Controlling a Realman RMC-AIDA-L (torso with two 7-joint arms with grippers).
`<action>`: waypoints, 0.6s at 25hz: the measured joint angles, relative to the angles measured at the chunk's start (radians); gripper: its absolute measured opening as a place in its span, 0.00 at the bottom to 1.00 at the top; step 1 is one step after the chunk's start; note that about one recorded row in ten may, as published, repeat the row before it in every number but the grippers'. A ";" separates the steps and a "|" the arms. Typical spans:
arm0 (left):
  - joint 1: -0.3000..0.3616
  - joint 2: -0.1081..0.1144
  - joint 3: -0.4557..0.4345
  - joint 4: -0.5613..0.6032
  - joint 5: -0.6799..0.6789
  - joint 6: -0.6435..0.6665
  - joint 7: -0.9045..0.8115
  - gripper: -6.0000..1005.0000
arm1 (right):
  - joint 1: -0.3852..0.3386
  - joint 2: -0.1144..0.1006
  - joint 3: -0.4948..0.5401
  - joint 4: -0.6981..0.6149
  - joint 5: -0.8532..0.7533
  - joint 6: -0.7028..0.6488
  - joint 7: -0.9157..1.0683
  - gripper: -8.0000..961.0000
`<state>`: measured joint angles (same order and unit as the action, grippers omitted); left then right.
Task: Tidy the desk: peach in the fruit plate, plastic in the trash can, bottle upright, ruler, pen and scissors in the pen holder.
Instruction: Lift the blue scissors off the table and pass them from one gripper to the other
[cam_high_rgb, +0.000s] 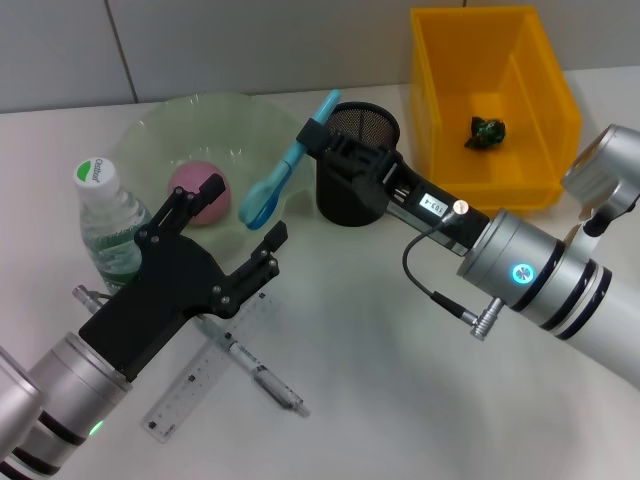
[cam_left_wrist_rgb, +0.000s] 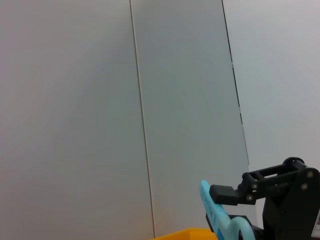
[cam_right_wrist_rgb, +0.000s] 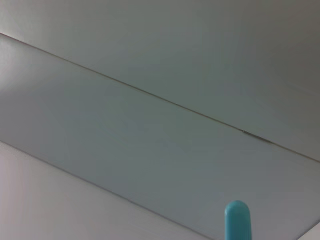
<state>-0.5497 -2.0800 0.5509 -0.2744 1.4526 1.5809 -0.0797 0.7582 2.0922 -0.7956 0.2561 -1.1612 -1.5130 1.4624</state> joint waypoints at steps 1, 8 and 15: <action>0.000 0.000 0.000 -0.001 0.000 0.000 0.000 0.76 | 0.001 0.000 0.001 0.003 -0.002 0.000 0.000 0.21; 0.002 0.000 -0.001 -0.005 0.000 0.000 0.000 0.76 | -0.009 0.000 0.127 0.006 -0.138 0.004 -0.001 0.21; 0.003 0.000 0.000 -0.009 0.000 0.005 0.000 0.70 | -0.018 0.001 0.153 0.004 -0.166 0.018 -0.004 0.21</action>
<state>-0.5464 -2.0801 0.5507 -0.2837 1.4526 1.5859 -0.0797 0.7398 2.0930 -0.6429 0.2604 -1.3275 -1.4949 1.4585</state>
